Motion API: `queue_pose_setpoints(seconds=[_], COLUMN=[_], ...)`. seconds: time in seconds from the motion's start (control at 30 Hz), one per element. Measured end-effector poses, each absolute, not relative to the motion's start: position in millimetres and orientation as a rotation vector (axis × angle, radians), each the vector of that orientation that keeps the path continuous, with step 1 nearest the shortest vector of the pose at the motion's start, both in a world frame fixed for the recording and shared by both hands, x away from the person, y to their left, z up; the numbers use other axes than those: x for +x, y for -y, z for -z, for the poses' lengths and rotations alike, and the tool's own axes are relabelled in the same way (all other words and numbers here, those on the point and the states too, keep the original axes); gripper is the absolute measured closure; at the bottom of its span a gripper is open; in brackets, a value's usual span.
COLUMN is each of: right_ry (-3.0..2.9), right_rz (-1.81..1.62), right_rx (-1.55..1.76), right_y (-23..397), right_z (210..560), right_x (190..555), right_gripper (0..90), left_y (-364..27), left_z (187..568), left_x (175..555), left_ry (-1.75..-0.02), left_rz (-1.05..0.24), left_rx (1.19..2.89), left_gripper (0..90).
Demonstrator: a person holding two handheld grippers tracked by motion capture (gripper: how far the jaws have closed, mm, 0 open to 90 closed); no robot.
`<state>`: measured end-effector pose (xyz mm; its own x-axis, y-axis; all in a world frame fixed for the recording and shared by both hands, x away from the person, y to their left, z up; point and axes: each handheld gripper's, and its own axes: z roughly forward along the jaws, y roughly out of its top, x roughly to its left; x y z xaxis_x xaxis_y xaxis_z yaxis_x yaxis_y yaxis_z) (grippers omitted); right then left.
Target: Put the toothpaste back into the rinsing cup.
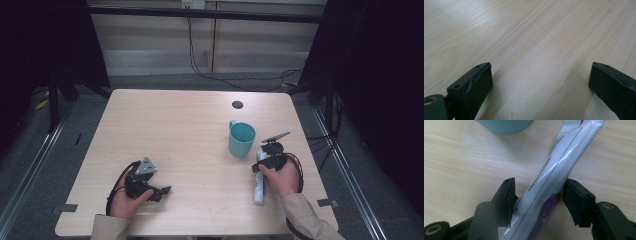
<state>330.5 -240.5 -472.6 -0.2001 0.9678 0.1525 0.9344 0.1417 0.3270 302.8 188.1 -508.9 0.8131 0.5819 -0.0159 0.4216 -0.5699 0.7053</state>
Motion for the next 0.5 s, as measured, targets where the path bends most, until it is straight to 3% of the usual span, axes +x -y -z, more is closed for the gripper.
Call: queue_pose_setpoints(seconds=[0.17,0.5], right_ry=[-2.29,-2.287], right_rz=[-0.524,-0.399], right_rx=[1.916,1.847], right_y=[238.9,234.8], right_z=[473.6,472.2], right_x=[331.1,328.6], right_gripper=[47.8,70.3], left_y=[-188.1,-188.1], left_z=[508.9,508.8], left_x=[302.7,302.1], left_ry=[-0.735,-0.738], left_rz=[-0.282,-0.285], left_rx=[2.26,2.259], left_gripper=[4.9,5.0])
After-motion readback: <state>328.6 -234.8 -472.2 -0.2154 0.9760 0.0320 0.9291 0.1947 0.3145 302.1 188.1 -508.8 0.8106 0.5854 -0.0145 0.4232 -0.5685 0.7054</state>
